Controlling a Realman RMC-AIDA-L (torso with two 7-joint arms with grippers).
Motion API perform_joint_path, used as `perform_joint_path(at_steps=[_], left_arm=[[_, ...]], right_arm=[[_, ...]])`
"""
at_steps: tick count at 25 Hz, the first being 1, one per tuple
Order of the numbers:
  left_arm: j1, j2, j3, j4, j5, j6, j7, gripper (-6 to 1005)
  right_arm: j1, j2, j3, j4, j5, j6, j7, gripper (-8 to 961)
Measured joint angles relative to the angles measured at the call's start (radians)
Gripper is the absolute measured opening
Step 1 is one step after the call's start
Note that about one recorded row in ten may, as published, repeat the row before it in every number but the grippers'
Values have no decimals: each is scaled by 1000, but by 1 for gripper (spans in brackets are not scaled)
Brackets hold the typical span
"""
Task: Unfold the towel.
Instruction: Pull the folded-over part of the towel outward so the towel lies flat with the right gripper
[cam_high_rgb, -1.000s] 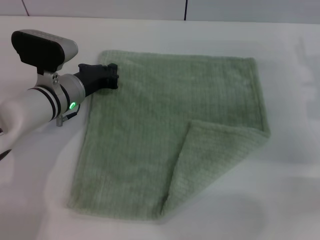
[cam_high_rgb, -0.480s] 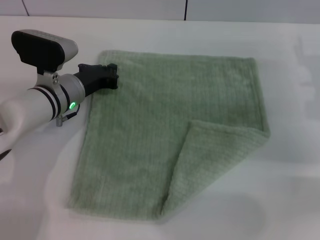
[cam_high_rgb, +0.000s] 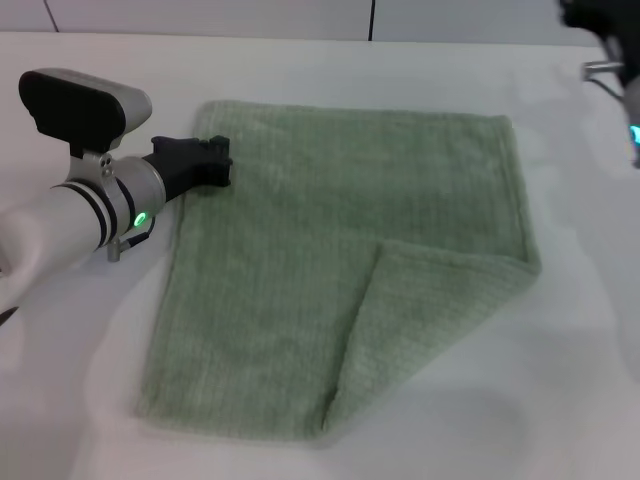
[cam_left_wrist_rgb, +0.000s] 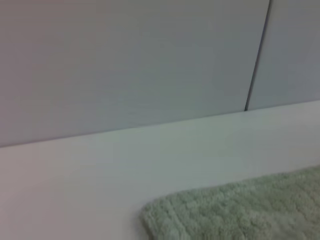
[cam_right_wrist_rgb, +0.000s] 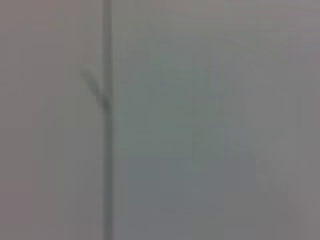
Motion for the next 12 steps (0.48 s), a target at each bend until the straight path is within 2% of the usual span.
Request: perform_joint_path(at_steps=[2, 7, 12], left_arm=[[4, 0, 1, -2, 0, 0, 0, 3], [9, 0, 1, 8, -5, 9, 0, 2], [9, 0, 1, 27, -5, 12, 0, 2]], right_arm=[[-29, -3, 18, -105, -73, 95, -3, 646], [-70, -1, 83, -222, -192, 207, 1, 646], [-71, -1, 94, -232, -205, 234, 2, 646]])
